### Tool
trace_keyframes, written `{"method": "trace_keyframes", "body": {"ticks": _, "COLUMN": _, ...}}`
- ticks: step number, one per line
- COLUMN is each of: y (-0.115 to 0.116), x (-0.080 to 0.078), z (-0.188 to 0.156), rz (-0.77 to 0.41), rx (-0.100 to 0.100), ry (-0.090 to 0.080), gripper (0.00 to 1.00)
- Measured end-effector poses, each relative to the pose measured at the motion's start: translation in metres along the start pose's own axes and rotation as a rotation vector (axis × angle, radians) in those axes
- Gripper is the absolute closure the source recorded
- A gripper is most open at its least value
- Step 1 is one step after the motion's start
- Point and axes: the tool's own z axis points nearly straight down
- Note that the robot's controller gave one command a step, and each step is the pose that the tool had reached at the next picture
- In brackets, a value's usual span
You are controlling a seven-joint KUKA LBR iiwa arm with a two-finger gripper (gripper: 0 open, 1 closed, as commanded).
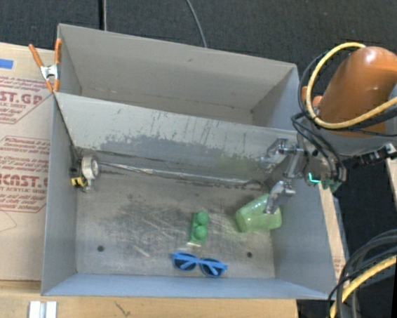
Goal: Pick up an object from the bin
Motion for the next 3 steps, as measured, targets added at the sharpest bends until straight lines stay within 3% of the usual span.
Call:
{"method": "trace_keyframes", "body": {"ticks": 1, "y": -0.041, "x": 0.009, "z": 0.148, "rz": -0.305, "rx": 0.000, "ry": -0.013, "gripper": 0.00}}
{"method": "trace_keyframes", "body": {"ticks": 2, "y": -0.041, "x": -0.002, "z": 0.119, "rz": -0.340, "rx": 0.003, "ry": -0.011, "gripper": 0.00}}
{"method": "trace_keyframes", "body": {"ticks": 3, "y": -0.058, "x": 0.001, "z": 0.118, "rz": -0.346, "rx": 0.002, "ry": -0.007, "gripper": 0.00}}
